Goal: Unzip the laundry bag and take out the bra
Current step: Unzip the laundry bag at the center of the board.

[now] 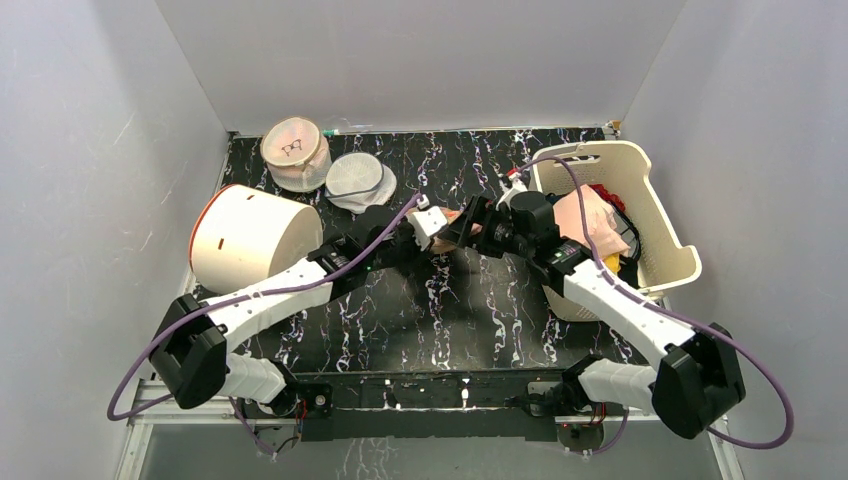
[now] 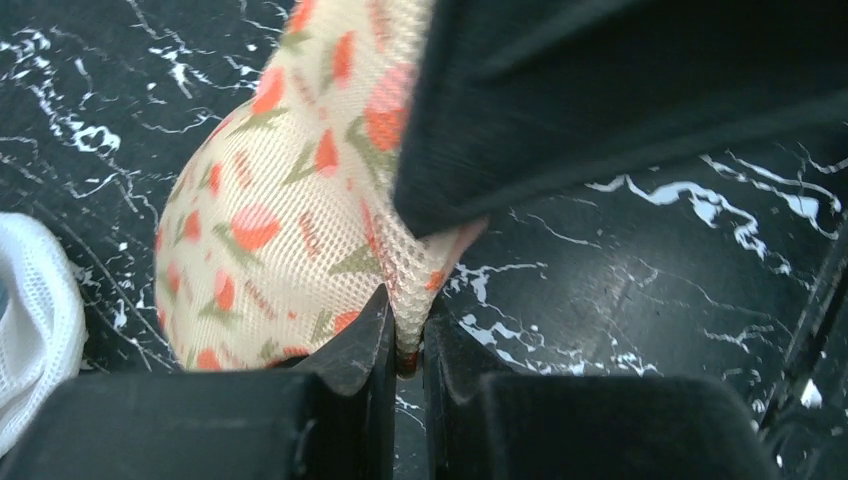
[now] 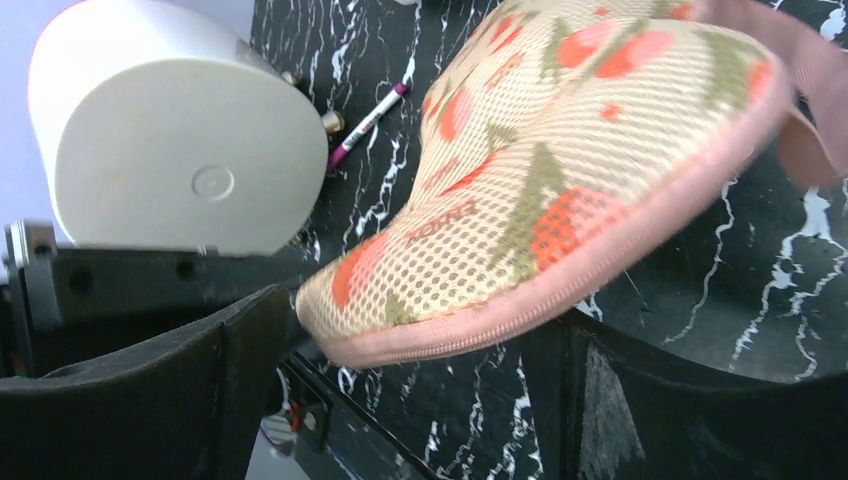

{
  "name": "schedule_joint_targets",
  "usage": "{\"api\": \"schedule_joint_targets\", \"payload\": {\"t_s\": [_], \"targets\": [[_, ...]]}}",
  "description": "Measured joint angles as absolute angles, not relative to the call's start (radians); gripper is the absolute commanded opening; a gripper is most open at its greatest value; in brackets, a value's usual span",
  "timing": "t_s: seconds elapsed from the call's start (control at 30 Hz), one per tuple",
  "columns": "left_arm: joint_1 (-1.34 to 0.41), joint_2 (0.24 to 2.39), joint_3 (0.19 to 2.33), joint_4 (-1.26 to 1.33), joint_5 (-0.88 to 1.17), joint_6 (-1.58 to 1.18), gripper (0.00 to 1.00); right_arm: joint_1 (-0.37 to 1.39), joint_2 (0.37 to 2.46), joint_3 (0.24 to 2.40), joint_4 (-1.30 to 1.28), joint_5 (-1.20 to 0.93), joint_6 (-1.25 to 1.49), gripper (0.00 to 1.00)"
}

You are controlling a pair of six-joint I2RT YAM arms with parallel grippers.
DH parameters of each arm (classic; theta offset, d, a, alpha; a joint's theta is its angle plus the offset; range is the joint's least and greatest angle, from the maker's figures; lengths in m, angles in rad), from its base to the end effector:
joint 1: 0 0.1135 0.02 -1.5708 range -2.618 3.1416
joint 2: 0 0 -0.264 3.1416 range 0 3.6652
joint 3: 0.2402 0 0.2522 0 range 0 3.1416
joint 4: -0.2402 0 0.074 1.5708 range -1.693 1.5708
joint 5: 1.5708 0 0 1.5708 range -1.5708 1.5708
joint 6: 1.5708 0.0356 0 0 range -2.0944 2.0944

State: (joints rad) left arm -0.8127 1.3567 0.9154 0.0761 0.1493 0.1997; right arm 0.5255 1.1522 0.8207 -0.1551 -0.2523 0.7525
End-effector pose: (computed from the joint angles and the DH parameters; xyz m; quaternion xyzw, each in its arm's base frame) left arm 0.2114 -0.2309 0.2821 0.4353 0.6979 -0.2292 0.5205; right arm 0.2202 0.1380 0.2810 0.0318 0.8517 0.3918 0.3466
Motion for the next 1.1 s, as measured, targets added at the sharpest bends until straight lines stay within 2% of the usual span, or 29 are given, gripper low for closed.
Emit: {"api": "schedule_joint_targets", "payload": {"t_s": [0.03,0.1,0.17,0.3,0.43,0.57,0.6,0.7,0.77,0.87,1.03,1.1], "targets": [[-0.812,1.350,0.906,0.077,0.175,0.211,0.00,0.525,1.160,0.821,-0.141,-0.252,0.767,0.67],[-0.809,1.340,0.889,0.078,0.222,0.230,0.02,0.523,1.192,0.823,-0.121,-0.257,0.785,0.37],[-0.809,1.336,0.883,0.074,0.258,0.247,0.21,0.522,1.210,0.824,-0.105,-0.266,0.789,0.18],[-0.809,1.335,0.883,0.072,0.278,0.275,0.41,0.522,1.230,0.836,-0.098,-0.288,0.809,0.07],[-0.809,1.331,0.879,0.074,0.287,0.305,0.49,0.521,1.225,0.836,-0.104,-0.286,0.815,0.06],[-0.809,1.331,0.867,0.074,0.293,0.339,0.46,0.521,1.193,0.836,-0.112,-0.277,0.819,0.06],[-0.809,1.331,0.866,0.074,0.292,0.344,0.42,0.520,1.184,0.836,-0.113,-0.275,0.819,0.06],[-0.809,1.329,0.866,0.081,0.287,0.355,0.17,0.515,1.164,0.836,-0.116,-0.276,0.819,0.06],[-0.806,1.326,0.866,0.082,0.286,0.360,0.04,0.514,1.164,0.836,-0.119,-0.277,0.818,0.07],[-0.802,1.326,0.866,0.082,0.293,0.361,0.00,0.505,1.164,0.836,-0.133,-0.280,0.811,0.23],[-0.789,1.326,0.866,0.078,0.299,0.355,0.00,0.504,1.161,0.877,-0.188,-0.315,0.696,0.68],[-0.784,1.326,0.867,0.073,0.297,0.348,0.00,0.504,1.140,0.891,-0.218,-0.331,0.623,0.73]]}}
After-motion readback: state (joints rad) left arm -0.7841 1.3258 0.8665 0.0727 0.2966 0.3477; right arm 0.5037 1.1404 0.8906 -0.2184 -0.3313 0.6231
